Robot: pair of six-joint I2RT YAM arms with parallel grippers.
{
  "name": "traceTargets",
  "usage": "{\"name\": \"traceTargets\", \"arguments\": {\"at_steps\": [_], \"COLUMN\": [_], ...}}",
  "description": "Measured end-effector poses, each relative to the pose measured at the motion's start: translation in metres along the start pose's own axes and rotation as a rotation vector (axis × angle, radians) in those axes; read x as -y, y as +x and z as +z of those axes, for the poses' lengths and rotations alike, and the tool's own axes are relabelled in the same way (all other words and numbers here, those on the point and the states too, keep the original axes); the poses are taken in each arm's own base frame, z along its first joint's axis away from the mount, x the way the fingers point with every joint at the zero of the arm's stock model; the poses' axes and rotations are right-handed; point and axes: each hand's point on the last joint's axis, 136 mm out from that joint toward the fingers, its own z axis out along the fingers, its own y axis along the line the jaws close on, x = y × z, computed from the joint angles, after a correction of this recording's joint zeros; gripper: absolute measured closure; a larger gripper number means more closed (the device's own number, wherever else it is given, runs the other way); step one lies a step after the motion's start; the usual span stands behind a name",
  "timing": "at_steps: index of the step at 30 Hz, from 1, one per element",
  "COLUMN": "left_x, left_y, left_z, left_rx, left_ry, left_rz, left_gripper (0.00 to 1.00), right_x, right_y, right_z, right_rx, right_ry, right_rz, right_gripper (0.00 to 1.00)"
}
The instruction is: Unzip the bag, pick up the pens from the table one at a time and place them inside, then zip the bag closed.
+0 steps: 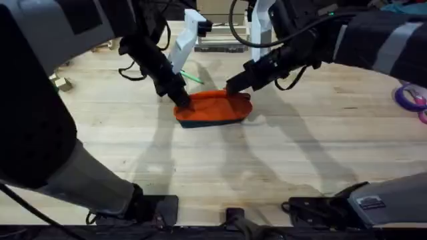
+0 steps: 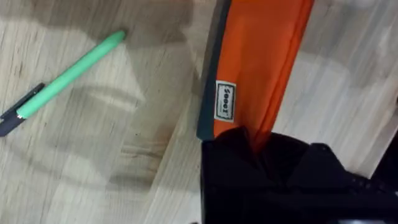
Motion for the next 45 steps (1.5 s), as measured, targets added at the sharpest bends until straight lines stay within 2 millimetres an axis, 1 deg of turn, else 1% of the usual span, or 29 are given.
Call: {"name": "traceTargets", "arguments": {"at_steps": [3,4,15,18,19,26,27,31,32,34,35,39,40,44,45], "left_x": [0.0,0.0,0.0,0.0,0.0,0.0,0.0,0.0,0.0,0.0,0.0,0.0,0.0,0.0,0.001], "left_y": [0.0,0.0,0.0,0.0,0.0,0.0,0.0,0.001,0.001,0.001,0.001,0.001,0.001,0.001,0.0], "left_z": [0.0,0.0,0.0,0.0,0.0,0.0,0.0,0.0,0.0,0.0,0.0,0.0,0.0,0.0,0.0], "left_rx": [0.0,0.0,0.0,0.0,0.0,-0.001,-0.001,-0.001,-0.002,-0.002,-0.002,-0.002,-0.002,-0.001,0.0], "left_ry": [0.0,0.0,0.0,0.0,-0.002,-0.001,0.0,0.001,0.002,0.002,0.002,0.002,0.002,0.002,0.003], "left_rz": [0.0,0.0,0.0,0.0,-0.001,-0.001,-0.001,-0.002,-0.003,-0.003,-0.003,-0.003,-0.003,-0.002,-0.003], "left_gripper": [0.958,0.958,0.958,0.958,0.958,0.958,0.958,0.958,0.958,0.958,0.958,0.958,0.958,0.958,0.958], "right_x": [0.0,0.0,0.0,-0.008,-0.016,-0.019,-0.031,-0.046,-0.055,-0.061,-0.069,-0.076,-0.081,-0.089,-0.098], "right_y": [0.0,0.0,-0.001,-0.008,-0.014,-0.013,-0.013,-0.016,-0.021,-0.025,-0.03,-0.034,-0.037,-0.044,-0.052], "right_z": [0.0,0.0,-0.001,-0.015,-0.03,-0.03,-0.024,-0.017,-0.01,-0.004,0.003,0.015,0.026,0.033,0.034], "right_rx": [0.0,0.001,0.005,0.044,0.081,0.076,0.068,0.074,0.087,0.095,0.113,0.12,0.126,0.155,0.19], "right_ry": [0.001,0.0,0.001,0.005,0.01,0.006,-0.008,-0.026,-0.038,-0.045,-0.055,-0.07,-0.082,-0.1,-0.114], "right_rz": [0.0,-0.001,-0.003,-0.027,-0.048,-0.051,-0.084,-0.129,-0.166,-0.189,-0.222,-0.246,-0.246,-0.25,-0.266], "right_gripper": [0.951,0.968,0.968,0.969,0.969,0.969,0.969,0.969,0.969,0.969,0.969,0.969,0.969,0.969,0.969]}}
